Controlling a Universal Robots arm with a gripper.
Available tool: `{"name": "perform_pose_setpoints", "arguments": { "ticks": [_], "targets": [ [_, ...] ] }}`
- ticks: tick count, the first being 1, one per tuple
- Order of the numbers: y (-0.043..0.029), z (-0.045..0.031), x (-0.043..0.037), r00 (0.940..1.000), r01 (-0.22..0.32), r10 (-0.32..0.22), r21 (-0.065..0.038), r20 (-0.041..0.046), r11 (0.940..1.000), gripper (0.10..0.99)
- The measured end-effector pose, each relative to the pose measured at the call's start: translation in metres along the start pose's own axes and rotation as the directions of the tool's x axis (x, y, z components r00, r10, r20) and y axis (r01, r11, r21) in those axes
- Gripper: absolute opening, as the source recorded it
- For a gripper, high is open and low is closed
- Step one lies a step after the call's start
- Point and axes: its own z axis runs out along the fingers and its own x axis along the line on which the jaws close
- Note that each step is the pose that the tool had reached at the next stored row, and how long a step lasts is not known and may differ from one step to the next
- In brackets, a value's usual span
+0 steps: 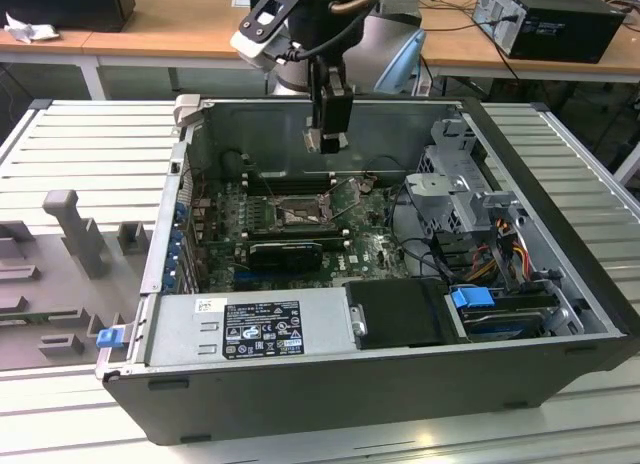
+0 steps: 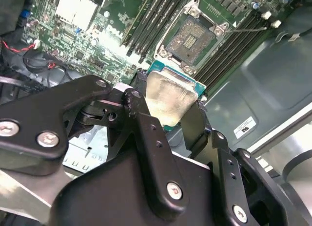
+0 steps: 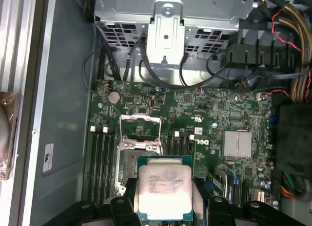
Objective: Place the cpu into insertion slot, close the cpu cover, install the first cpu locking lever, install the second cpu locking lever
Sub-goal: 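Place the cpu into insertion slot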
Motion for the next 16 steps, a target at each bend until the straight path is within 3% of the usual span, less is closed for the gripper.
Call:
{"name": "perform_pose_setpoints", "arguments": {
  "ticks": [6,16],
  "targets": [
    [-0.0071,0.0037,0.0011,0.9999,-0.015,0.015,0.000,0.0012,0.9999,0.525],
    [-0.0088,0.0147,0.0010,0.9997,-0.023,0.023,0.000,0.0019,0.9997,0.525]
  ]
}}
